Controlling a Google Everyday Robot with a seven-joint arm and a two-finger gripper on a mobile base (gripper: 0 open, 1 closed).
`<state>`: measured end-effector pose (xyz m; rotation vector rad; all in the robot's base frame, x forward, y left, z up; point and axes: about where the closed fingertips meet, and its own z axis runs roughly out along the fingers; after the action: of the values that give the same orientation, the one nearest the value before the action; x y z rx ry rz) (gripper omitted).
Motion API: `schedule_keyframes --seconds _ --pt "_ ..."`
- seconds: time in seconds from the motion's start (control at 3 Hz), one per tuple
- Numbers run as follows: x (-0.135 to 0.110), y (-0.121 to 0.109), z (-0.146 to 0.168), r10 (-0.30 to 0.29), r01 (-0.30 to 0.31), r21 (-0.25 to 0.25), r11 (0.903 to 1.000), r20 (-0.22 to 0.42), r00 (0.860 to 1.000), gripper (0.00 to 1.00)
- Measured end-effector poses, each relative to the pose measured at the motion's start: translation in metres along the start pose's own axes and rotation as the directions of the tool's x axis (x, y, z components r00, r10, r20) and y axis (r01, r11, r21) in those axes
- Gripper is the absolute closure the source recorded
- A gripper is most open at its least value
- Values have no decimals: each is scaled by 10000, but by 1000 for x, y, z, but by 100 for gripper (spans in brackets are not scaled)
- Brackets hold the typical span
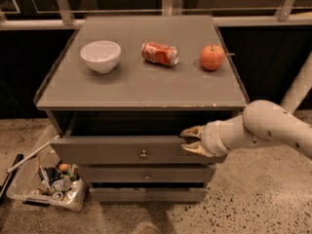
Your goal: Open top drawer
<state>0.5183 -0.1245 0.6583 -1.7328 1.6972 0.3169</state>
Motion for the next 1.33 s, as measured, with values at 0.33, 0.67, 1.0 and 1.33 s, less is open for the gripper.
schedule_keyframes --seconds 0.33,0.67,1.0,1.33 --pt "0 0 0 0 0 -1 10000 0 10000 81" --pt "0 0 0 0 0 -1 10000 0 10000 58" --pt "0 0 0 0 0 -1 10000 1 10000 34" --pt "-3 -1 -4 3 -3 -6 10000 4 10000 11"
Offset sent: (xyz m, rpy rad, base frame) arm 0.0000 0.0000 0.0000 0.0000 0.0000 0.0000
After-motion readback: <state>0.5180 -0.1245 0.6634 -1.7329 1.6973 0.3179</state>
